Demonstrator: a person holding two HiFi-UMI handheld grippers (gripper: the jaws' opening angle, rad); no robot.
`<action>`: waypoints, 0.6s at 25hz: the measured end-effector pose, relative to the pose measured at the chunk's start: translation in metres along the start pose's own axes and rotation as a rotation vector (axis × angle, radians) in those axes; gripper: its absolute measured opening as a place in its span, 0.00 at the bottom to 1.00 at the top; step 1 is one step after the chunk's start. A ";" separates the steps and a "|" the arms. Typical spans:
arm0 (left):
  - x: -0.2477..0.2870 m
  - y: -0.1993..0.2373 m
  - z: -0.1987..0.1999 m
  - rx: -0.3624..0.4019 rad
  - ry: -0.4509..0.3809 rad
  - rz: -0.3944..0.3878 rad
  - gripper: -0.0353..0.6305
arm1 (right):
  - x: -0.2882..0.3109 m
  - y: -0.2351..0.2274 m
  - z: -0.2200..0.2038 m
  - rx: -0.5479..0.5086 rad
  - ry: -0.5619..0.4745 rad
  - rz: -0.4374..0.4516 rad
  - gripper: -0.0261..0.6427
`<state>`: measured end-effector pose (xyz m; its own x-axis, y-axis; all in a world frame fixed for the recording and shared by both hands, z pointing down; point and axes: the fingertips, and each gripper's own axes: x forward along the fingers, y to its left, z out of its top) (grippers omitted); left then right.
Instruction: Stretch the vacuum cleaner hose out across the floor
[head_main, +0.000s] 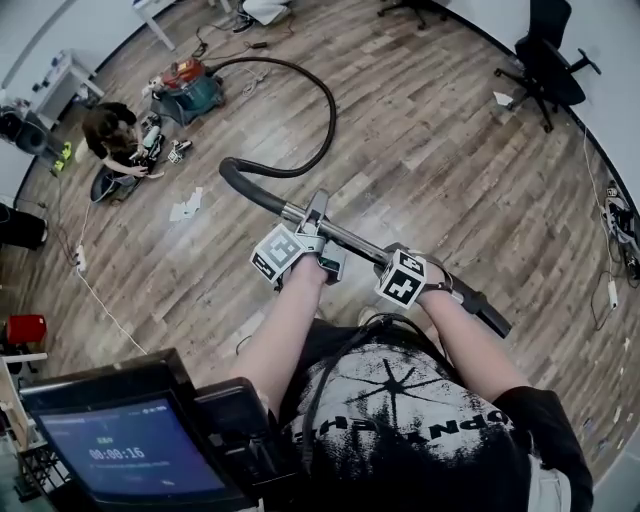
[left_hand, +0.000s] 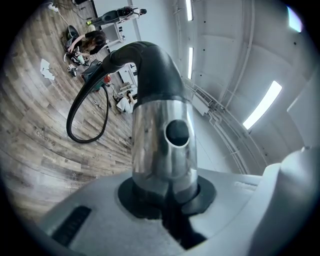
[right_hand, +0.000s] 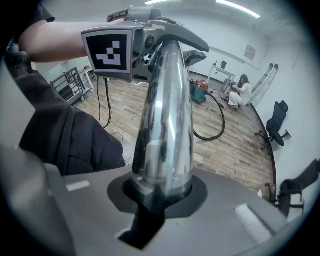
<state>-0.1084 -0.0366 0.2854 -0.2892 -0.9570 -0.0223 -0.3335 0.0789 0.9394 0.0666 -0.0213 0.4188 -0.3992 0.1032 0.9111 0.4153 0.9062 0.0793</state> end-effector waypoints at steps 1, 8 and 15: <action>-0.002 -0.001 -0.001 0.003 -0.003 -0.002 0.12 | 0.001 0.002 -0.001 0.001 -0.003 0.000 0.14; -0.008 -0.008 -0.001 -0.004 0.046 0.023 0.12 | -0.011 0.017 0.006 0.045 0.001 0.015 0.14; -0.037 -0.013 -0.026 -0.037 0.122 0.002 0.12 | -0.022 0.060 -0.008 0.116 0.039 -0.014 0.14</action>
<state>-0.0703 -0.0089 0.2829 -0.1773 -0.9840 0.0193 -0.2994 0.0726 0.9514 0.1067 0.0279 0.4069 -0.3713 0.0757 0.9254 0.3116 0.9490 0.0474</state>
